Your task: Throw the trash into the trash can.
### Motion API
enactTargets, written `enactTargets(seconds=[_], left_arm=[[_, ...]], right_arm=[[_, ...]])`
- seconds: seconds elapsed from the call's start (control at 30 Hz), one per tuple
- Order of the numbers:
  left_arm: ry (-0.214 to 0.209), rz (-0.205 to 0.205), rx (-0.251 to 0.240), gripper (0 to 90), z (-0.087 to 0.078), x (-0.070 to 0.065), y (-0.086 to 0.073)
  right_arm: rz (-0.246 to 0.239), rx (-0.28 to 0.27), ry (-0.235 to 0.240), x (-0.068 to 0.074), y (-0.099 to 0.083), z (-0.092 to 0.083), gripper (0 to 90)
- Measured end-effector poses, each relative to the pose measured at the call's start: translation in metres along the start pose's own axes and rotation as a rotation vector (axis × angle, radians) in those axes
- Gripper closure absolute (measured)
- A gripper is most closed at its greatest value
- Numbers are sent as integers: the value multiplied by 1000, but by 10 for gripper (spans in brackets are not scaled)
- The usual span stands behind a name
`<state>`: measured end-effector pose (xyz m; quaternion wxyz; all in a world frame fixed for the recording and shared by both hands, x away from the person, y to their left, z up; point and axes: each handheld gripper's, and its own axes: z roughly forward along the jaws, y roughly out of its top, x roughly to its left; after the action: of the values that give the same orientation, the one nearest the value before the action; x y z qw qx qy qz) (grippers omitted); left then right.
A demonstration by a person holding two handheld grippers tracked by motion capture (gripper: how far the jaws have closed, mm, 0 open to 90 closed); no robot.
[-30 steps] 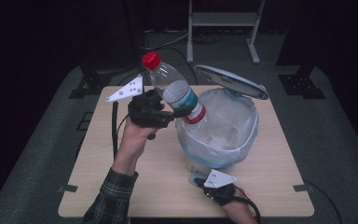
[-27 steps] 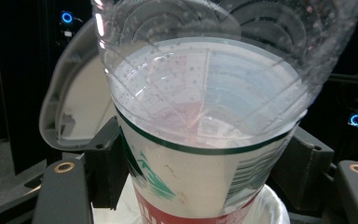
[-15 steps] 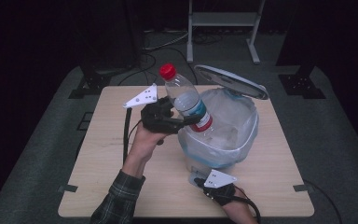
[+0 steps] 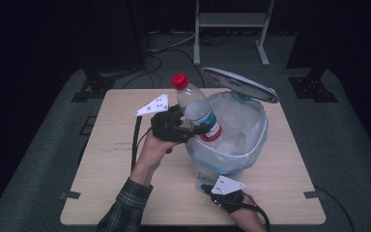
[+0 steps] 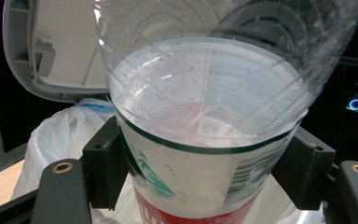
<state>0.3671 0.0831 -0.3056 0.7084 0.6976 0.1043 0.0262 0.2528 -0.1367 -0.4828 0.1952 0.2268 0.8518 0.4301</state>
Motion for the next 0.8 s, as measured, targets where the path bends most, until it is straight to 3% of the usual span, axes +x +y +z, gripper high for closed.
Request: enactTargets(seconds=[0.8], left_arm=[[21,15,-9,258,-3,1,-4]], right_arm=[[0,-1,0,0,0,0,900]])
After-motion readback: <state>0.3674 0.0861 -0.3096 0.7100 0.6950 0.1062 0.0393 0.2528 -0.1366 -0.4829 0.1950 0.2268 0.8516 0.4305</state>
